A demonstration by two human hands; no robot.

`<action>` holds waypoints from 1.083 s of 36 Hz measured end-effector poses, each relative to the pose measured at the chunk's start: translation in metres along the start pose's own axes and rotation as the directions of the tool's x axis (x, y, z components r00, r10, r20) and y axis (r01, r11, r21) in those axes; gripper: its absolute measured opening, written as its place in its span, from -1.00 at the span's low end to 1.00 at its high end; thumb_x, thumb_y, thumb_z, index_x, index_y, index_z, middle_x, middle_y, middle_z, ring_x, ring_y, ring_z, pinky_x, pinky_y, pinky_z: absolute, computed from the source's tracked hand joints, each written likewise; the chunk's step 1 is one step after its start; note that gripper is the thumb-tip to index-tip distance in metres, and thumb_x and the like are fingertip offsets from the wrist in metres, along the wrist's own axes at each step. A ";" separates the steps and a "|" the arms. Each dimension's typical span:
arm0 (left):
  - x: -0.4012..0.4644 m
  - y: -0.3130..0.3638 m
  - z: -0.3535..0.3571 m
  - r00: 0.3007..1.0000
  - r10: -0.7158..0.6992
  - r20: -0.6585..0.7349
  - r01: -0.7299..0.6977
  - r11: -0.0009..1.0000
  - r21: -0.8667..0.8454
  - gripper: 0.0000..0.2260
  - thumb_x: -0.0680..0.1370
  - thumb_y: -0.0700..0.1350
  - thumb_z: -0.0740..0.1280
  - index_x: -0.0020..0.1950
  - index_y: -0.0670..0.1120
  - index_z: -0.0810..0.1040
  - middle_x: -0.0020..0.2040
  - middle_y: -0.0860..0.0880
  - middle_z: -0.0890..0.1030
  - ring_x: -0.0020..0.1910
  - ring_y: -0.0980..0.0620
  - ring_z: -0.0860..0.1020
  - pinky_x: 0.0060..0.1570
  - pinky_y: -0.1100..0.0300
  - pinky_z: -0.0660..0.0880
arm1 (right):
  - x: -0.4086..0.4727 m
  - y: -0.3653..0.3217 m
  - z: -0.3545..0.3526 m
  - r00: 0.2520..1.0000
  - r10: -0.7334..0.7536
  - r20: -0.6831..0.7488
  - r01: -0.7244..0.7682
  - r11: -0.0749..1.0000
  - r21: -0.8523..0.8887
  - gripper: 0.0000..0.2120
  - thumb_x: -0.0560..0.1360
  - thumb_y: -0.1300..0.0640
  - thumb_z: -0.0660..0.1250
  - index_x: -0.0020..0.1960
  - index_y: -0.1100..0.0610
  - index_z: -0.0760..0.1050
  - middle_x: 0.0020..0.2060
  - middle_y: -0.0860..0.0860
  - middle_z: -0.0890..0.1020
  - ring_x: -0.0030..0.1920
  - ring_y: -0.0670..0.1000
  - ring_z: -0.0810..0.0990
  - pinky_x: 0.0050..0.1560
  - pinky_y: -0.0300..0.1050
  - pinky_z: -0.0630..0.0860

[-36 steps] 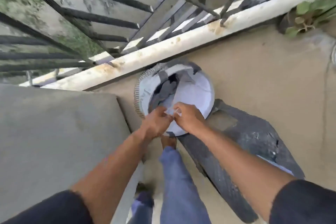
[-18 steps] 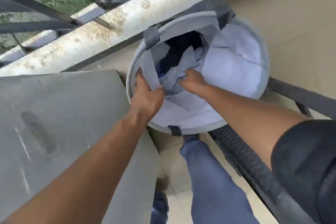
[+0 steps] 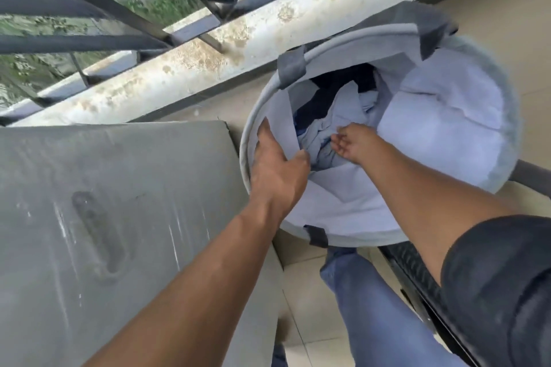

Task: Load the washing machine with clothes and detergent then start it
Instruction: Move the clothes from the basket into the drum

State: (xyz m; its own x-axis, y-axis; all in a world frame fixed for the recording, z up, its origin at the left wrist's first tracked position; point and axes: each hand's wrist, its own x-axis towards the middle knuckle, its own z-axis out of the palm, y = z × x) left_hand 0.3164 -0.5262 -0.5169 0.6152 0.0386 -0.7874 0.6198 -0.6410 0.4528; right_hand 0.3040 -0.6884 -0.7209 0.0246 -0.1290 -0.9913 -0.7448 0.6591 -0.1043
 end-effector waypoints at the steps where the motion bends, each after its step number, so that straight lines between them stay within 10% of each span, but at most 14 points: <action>1: -0.001 0.001 -0.002 1.000 -0.010 0.013 0.010 1.000 0.005 -0.21 0.66 -0.11 0.34 0.71 0.14 -0.12 0.68 0.00 0.19 0.61 -0.10 0.27 0.42 0.10 0.34 | -0.012 0.000 -0.002 1.000 -0.017 -0.010 0.016 0.999 -0.042 -0.88 0.70 0.22 0.23 0.19 0.12 0.50 -0.21 0.02 0.56 -0.27 -0.09 0.58 -0.29 -0.17 0.53; 8: -0.025 0.019 -0.023 0.993 -0.051 0.102 0.046 0.998 0.047 -0.25 0.69 -0.11 0.32 0.72 0.13 -0.10 0.69 0.00 0.18 0.62 -0.08 0.25 0.30 0.20 0.25 | -0.131 0.012 -0.019 0.871 -0.483 -0.086 0.375 0.768 -0.520 -0.76 0.45 0.17 0.52 -0.33 0.04 0.53 -0.31 -0.03 0.62 -0.22 0.09 0.64 -0.18 -0.11 0.58; 18: -0.120 0.067 -0.051 0.974 -0.070 0.217 0.046 0.993 0.113 -0.18 0.58 -0.25 0.36 0.71 0.13 0.02 0.30 -0.01 0.47 0.22 -0.09 0.55 0.22 0.01 0.57 | -0.364 0.022 -0.054 0.699 -0.706 0.113 0.699 0.643 -0.314 -0.60 0.53 0.27 0.47 -0.34 -0.01 0.38 -0.48 -0.16 0.44 -0.39 -0.16 0.39 -0.29 -0.26 0.35; 27: -0.241 0.120 -0.096 0.983 0.140 0.115 -0.144 0.989 0.026 -0.56 0.44 0.22 0.35 0.24 0.05 0.64 0.15 -0.01 0.71 0.17 -0.07 0.66 0.05 0.08 0.55 | -0.549 0.013 -0.087 0.468 -0.875 0.123 0.864 0.423 -0.274 -0.76 0.53 0.26 0.48 -0.22 0.03 0.51 -0.16 0.09 0.58 -0.22 -0.17 0.57 -0.16 -0.35 0.46; 31: -0.304 0.156 -0.131 0.939 0.341 0.038 -0.343 0.939 0.043 -0.78 0.64 -0.09 0.30 -0.18 0.13 0.57 -0.25 0.12 0.64 -0.22 0.11 0.56 -0.30 0.29 0.41 | -0.610 0.007 -0.104 0.308 -0.947 0.087 0.899 0.260 -0.352 -0.70 0.52 0.26 0.48 -0.17 -0.11 0.51 -0.03 0.05 0.55 -0.09 -0.25 0.56 -0.05 -0.36 0.48; 39: -0.419 0.197 -0.206 0.743 0.670 -0.002 -0.668 0.741 0.061 -0.80 0.53 0.00 0.28 0.03 0.12 0.70 -0.20 0.17 0.68 -0.25 0.22 0.57 -0.17 0.14 0.55 | -0.713 0.008 -0.133 0.122 -0.988 0.098 0.887 0.064 -0.458 -0.94 0.61 0.08 0.37 -0.03 -0.01 0.50 -0.18 -0.04 0.67 -0.13 0.04 0.64 -0.06 0.07 0.60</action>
State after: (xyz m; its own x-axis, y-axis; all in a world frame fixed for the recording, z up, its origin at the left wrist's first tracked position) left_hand 0.2813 -0.5107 -0.0115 0.8728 -0.3993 -0.2807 0.0185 -0.5475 0.8366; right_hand 0.1919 -0.6895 -0.0045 0.8041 -0.5940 -0.0258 -0.3311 -0.4112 -0.8493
